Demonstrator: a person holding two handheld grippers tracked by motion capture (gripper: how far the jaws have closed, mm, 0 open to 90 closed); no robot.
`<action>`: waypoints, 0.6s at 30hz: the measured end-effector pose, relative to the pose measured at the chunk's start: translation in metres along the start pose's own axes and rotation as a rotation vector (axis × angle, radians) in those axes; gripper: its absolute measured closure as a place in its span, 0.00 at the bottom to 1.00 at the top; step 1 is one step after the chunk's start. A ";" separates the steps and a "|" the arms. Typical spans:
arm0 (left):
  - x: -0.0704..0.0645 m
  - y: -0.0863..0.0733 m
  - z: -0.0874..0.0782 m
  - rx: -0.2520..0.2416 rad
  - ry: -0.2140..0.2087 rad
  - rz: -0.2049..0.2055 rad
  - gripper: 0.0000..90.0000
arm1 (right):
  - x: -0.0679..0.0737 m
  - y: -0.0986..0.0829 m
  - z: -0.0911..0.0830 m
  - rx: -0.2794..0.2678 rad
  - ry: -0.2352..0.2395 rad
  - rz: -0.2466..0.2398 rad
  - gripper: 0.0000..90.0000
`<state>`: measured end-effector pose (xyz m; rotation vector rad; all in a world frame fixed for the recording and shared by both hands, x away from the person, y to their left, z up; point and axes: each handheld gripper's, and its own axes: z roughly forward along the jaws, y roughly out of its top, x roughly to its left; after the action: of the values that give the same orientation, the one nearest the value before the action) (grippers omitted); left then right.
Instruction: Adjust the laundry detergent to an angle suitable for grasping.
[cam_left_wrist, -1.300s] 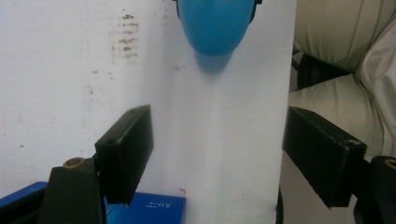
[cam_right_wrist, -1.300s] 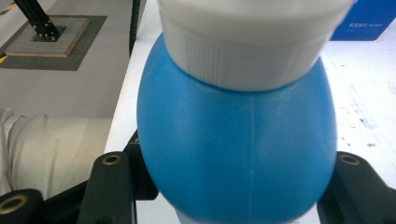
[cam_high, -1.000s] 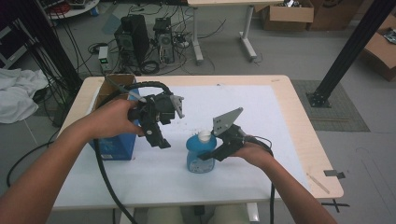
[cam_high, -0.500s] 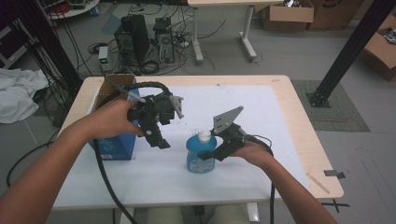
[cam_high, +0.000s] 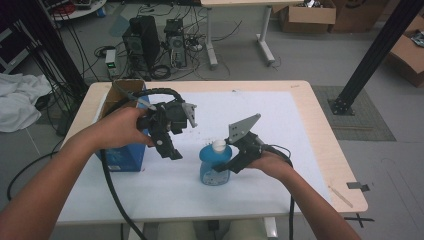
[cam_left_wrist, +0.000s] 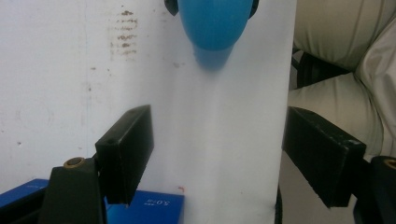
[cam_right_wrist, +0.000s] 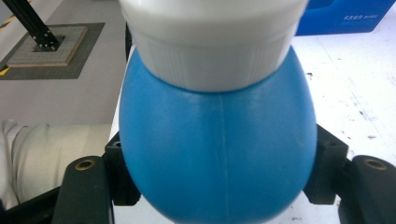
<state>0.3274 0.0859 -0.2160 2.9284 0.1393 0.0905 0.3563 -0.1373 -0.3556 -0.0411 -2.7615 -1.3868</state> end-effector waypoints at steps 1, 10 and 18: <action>0.000 0.000 0.000 -0.001 0.001 0.000 0.29 | 0.000 0.000 0.000 -0.001 0.000 0.001 0.34; 0.000 -0.001 0.000 0.004 0.001 -0.003 0.29 | 0.000 -0.001 0.000 0.002 -0.005 0.009 0.29; 0.000 -0.001 0.000 0.002 0.001 -0.004 0.29 | -0.001 -0.001 0.000 0.001 -0.007 0.020 0.27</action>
<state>0.3275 0.0867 -0.2166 2.9302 0.1459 0.0905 0.3573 -0.1378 -0.3565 -0.0737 -2.7595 -1.3840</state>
